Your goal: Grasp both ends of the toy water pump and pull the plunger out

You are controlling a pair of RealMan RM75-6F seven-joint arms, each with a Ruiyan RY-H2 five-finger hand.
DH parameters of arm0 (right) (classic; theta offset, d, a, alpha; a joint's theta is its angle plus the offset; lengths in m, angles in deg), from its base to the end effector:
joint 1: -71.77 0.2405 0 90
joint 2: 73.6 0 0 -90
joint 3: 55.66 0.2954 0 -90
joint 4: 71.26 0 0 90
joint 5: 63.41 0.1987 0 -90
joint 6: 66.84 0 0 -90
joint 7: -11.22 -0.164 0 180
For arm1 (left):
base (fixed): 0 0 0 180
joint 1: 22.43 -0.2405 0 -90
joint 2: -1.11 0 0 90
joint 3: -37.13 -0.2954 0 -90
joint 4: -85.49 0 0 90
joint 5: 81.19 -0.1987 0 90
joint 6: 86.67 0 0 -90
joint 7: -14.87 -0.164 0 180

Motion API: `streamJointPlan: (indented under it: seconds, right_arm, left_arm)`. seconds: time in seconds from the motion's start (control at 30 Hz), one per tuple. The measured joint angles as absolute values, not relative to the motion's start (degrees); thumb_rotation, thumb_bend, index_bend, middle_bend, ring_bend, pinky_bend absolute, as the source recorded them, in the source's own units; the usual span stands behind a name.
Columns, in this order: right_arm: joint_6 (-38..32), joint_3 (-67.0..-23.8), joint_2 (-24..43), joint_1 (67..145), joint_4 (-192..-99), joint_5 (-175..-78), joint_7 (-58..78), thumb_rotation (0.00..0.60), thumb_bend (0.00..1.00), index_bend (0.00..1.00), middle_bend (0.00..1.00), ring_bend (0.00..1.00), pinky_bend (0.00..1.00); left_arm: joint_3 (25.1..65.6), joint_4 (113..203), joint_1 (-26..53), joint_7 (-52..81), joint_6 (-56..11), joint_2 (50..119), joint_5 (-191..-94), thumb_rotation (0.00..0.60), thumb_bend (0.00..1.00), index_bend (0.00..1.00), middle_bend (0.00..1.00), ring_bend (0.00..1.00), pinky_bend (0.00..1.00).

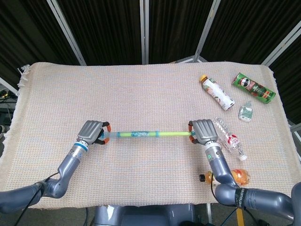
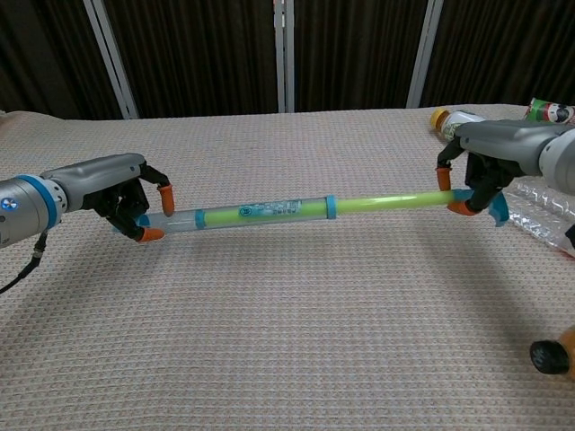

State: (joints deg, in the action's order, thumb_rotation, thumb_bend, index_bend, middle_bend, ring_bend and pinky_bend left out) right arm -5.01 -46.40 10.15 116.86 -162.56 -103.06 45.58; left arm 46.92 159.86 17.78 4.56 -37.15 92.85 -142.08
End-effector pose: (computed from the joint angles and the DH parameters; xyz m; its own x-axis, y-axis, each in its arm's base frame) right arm -0.2048 -0.3979 0.0255 0.4888 -0.2987 0.8197 -0.8710 -0.1132 0.4781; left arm -0.2271 0.3944 -0.0276 0.3472 0.3692 0.8621 0.9340 -0.2188 -0.2825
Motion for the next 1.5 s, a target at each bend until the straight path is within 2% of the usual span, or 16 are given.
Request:
streamJointPlan:
  seconds: [0.43,1.0,1.07,1.13,1.17,1.2,1.23,1.27,1.37,1.5]
  right_arm:
    - [-4.6,-47.3,5.3,113.5,-163.0,-106.5,42.2,0.6,0.51,0.7,1.0,1.0,1.0]
    - [-4.7,-46.2,4.9,112.7,-163.3,-106.8,41.6,0.6,0.51,0.69,1.0,1.0,1.0]
    - [-4.7,-46.2,5.1,112.7,-163.3,-106.8,41.7,0.6,0.46,0.6,1.0,1.0,1.0]
    - [-4.7,-46.2,5.3,112.7,-163.2,-107.0,41.7,0.6,0.27,0.41,1.0,1.0,1.0]
    - [-4.8,-46.2,5.4,112.7,-163.2,-107.0,41.6,0.6,0.14,0.3,1.0,1.0,1.0]
    - [-4.8,-46.1,5.4,112.6,-163.2,-107.1,41.5,0.6,0.07,0.23,1.0,1.0,1.0]
    - [-4.7,-46.1,5.5,112.5,-163.2,-107.1,41.4,0.6,0.01,0.16,1.0,1.0,1.0]
    - [-4.6,-46.0,5.5,112.4,-163.3,-107.2,41.3,0.6,0.0,0.11,1.0,1.0,1.0]
    - [-3.9,-45.9,5.2,112.0,-163.9,-108.1,40.7,0.6,0.0,0.05,1.0,1.0,1.0]
    - [-2.2,-45.9,3.8,110.8,-165.7,-110.6,39.3,0.6,0.0,0.03,1.0,1.0,1.0]
  left_arm:
    - [45.3,154.1,14.4,11.7,-37.5,89.9,-144.2,0.6,0.53,0.74,0.91,0.84,1.0]
    - [45.3,150.5,12.5,16.7,-38.3,88.1,-146.2,0.6,0.52,0.72,0.91,0.84,1.0]
    - [45.3,150.4,12.5,16.8,-38.3,88.1,-146.3,0.6,0.51,0.65,0.91,0.84,1.0]
    - [45.2,150.3,12.4,16.9,-38.3,88.1,-146.5,0.6,0.45,0.46,0.9,0.84,1.0]
    - [45.2,150.2,12.4,16.9,-38.3,88.1,-146.7,0.6,0.36,0.3,0.89,0.84,1.0]
    - [45.1,150.2,12.3,17.1,-38.3,88.1,-146.9,0.6,0.27,0.15,0.87,0.84,1.0]
    - [45.1,150.2,12.2,17.5,-38.3,88.0,-147.0,0.6,0.2,0.08,0.86,0.83,1.0]
    - [45.0,150.3,12.1,17.9,-38.2,87.9,-147.2,0.6,0.13,0.02,0.84,0.82,1.0]
    - [45.0,150.6,11.4,19.7,-37.2,87.3,-148.2,0.6,0.07,0.0,0.77,0.8,1.0]
    - [45.1,151.9,10.0,21.5,-33.6,85.4,-150.1,0.6,0.06,0.0,0.68,0.78,1.0]
